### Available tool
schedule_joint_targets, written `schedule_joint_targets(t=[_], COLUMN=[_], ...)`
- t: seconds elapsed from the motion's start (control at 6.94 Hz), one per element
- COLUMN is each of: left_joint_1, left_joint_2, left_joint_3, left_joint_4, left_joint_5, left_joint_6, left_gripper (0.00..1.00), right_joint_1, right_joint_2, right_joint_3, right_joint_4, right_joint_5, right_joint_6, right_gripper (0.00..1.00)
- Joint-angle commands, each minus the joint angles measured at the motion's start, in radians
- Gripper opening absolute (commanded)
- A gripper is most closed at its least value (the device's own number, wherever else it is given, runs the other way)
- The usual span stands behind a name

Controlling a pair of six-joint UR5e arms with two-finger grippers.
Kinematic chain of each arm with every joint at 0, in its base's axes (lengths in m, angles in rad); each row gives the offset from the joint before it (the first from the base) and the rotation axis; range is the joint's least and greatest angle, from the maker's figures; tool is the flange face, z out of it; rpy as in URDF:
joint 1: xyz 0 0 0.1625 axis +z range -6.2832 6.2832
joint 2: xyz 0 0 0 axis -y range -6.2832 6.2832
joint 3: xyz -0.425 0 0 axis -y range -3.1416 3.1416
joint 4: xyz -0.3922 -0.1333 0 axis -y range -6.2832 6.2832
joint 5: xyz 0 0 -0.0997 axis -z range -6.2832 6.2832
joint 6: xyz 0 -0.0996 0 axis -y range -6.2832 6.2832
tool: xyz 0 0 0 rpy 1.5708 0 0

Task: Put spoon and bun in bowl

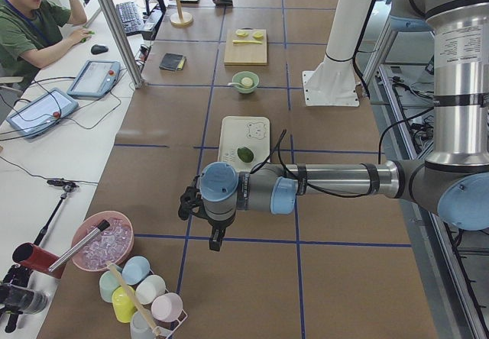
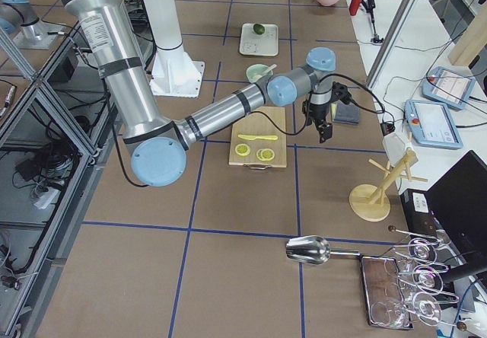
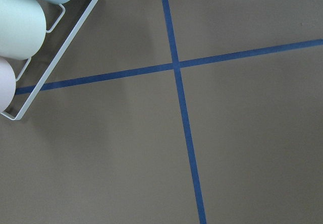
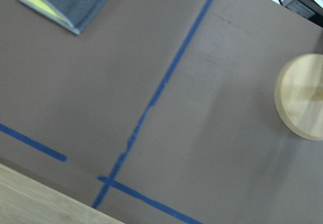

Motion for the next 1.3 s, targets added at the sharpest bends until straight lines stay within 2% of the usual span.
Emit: schedule_joint_targets(t=[0.0, 0.14, 0.29, 0.86, 1.15], left_joint_1=[0.001, 0.001, 0.001, 0.001, 0.001], left_joint_2=[-0.001, -0.001, -0.001, 0.001, 0.001], left_joint_3=[-0.004, -0.006, -0.006, -0.006, -0.007], left_joint_4=[-0.001, -0.003, -0.003, -0.001, -0.003], left_joint_5=[-0.003, -0.004, -0.004, -0.001, -0.001], left_joint_6=[0.002, 0.002, 0.003, 0.003, 0.005], left_gripper=[1.0, 1.0, 1.0, 1.0, 1.0], right_joint_1=[0.114, 0.161, 0.192, 0.191, 0.238], right_joint_2=[-0.234, -0.248, -0.262, -0.276, -0.278], right_joint_3=[-0.061, -0.119, -0.134, -0.163, -0.149], right_joint_4=[0.175, 0.237, 0.247, 0.282, 0.224], right_joint_5=[0.013, 0.104, 0.172, 0.16, 0.171], right_joint_6=[-0.029, -0.017, -0.031, -0.028, -0.031], right_gripper=[1.0, 1.0, 1.0, 1.0, 1.0])
